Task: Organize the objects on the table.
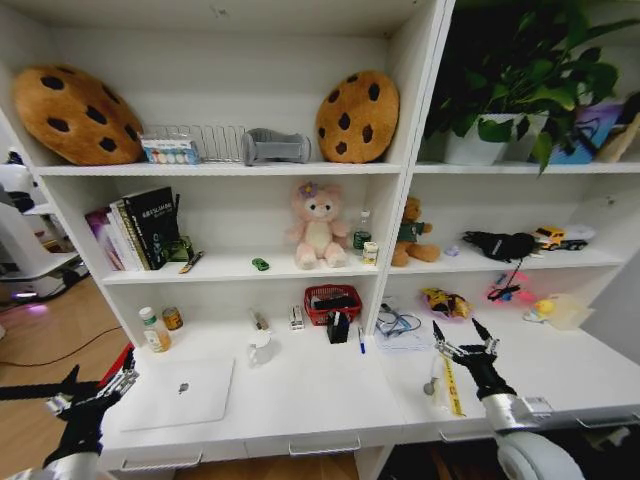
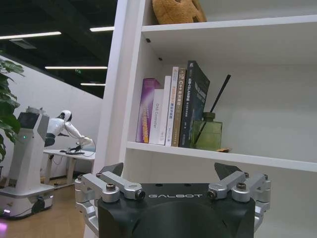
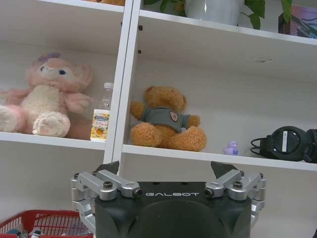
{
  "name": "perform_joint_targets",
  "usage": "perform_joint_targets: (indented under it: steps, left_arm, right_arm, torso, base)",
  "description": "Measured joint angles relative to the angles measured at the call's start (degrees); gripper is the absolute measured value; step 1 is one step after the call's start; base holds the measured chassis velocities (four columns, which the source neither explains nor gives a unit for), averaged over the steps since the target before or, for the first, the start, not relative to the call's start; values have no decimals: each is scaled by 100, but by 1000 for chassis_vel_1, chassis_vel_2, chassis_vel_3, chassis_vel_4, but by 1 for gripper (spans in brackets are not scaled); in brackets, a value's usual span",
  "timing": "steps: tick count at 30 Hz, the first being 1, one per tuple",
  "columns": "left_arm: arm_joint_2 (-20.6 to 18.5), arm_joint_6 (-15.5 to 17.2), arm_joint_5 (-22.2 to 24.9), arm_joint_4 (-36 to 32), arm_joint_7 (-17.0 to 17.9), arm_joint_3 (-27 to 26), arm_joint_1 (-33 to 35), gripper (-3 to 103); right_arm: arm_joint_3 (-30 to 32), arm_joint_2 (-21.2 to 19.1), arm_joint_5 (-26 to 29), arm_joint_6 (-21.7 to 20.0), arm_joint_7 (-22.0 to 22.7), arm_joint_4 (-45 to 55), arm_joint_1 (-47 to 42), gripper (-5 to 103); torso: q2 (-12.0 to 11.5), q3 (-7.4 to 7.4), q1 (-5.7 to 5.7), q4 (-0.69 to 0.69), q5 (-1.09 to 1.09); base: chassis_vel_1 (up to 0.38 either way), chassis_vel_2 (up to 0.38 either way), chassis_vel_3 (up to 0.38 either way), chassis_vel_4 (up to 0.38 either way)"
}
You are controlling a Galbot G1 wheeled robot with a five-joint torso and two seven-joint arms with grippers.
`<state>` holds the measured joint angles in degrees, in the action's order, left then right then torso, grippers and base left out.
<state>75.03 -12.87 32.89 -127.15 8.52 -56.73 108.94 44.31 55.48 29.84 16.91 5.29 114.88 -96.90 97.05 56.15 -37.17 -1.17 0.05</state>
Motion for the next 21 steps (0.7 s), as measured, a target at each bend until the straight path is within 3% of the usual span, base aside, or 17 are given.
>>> perform_joint_targets:
  steps: [21]
  left_arm:
    - [0, 0, 0, 0, 0, 0, 0, 100]
  right_arm:
    - [0, 0, 0, 0, 0, -1, 1, 100]
  torso:
    - [0, 1, -1, -1, 1]
  base:
    - [88, 94, -93, -93]
